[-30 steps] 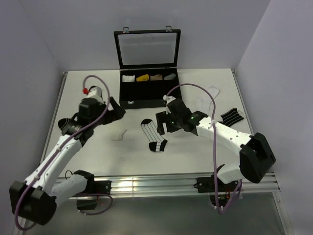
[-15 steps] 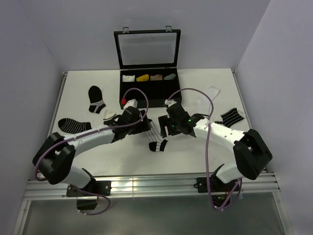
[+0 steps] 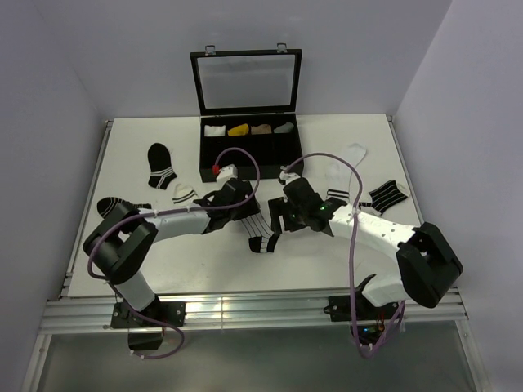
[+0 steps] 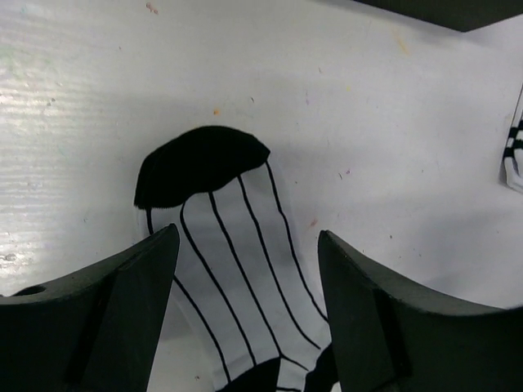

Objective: Roll the socks
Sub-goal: Adjust the sock at the center of the board.

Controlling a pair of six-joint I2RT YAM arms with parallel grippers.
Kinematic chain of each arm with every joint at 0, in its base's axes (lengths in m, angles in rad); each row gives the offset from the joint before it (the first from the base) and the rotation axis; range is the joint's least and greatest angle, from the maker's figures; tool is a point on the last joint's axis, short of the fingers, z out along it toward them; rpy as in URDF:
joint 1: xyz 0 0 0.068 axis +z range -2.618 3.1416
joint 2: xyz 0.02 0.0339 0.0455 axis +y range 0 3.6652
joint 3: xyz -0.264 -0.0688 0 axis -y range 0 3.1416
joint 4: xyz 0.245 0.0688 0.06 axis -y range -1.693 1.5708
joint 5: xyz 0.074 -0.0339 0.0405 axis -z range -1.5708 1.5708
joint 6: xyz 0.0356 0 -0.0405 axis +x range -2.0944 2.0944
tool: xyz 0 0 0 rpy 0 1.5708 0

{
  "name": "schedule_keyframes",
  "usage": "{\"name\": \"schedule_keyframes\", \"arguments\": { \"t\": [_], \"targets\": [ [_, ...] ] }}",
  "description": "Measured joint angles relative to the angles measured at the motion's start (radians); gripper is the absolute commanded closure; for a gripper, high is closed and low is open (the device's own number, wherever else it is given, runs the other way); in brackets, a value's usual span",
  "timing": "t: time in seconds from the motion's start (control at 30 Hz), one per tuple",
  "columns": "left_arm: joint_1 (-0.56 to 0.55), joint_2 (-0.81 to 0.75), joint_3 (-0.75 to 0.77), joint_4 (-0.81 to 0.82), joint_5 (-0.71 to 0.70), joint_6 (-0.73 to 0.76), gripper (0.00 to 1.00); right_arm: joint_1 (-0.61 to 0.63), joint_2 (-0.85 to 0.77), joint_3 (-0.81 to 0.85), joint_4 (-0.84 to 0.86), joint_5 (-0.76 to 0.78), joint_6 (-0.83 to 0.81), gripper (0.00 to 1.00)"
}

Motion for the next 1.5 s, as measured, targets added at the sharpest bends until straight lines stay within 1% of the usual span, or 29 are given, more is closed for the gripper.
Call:
{"name": "schedule_keyframes", "arguments": {
  "t": [0.3,0.4,0.5,0.57,0.73,0.8,0.9,1.0,1.07,1.13,1.33,1.4,1.47,1.5],
  "targets": [
    [0.0,0.086,0.031,0.037,-0.048,0.082,0.25,0.016,-0.001,-0.034,0.069,-0.068,0.004,0.2],
    [0.0,0.121,0.062,0.071,-0.044,0.119,0.24,0.023,-0.035,-0.073,0.086,-0.069,0.018,0.2],
    [0.0,0.16,0.093,0.109,-0.036,0.171,0.23,0.024,-0.131,-0.129,0.094,-0.02,0.047,0.2],
    [0.0,0.19,0.116,0.139,-0.018,0.22,0.24,0.024,-0.231,-0.174,0.103,0.027,0.072,0.2],
    [0.0,0.275,0.2,0.21,0.081,0.352,0.23,0.024,-0.469,-0.261,0.123,0.126,0.122,0.2],
    [0.0,0.299,0.225,0.233,0.134,0.397,0.22,0.024,-0.527,-0.277,0.128,0.148,0.127,0.2],
    [-0.004,0.311,0.24,0.246,0.206,0.453,0.17,0.024,-0.578,-0.289,0.131,0.17,0.127,0.2],
    [-0.015,0.298,0.238,0.246,0.238,0.478,0.12,0.024,-0.601,-0.292,0.131,0.186,0.122,0.2],
    [-0.022,0.259,0.222,0.235,0.243,0.478,0.09,0.024,-0.604,-0.292,0.134,0.192,0.113,0.21],
    [-0.027,0.187,0.2,0.211,0.214,0.472,0.06,0.024,-0.596,-0.291,0.136,0.192,0.099,0.21],
    [-0.023,-0.147,0.135,0.149,0.014,0.405,0.06,0.053,-0.502,-0.273,0.146,0.185,0.066,0.26],
    [-0.011,-0.262,0.105,0.122,-0.06,0.367,0.05,0.071,-0.45,-0.252,0.147,0.182,0.057,0.32],
    [0.008,-0.354,0.07,0.071,-0.116,0.337,0.05,0.09,-0.378,-0.214,0.146,0.176,0.047,0.37],
    [0.021,-0.395,0.05,0.039,-0.139,0.321,0.05,0.099,-0.334,-0.186,0.144,0.173,0.042,0.37]
  ]
}}
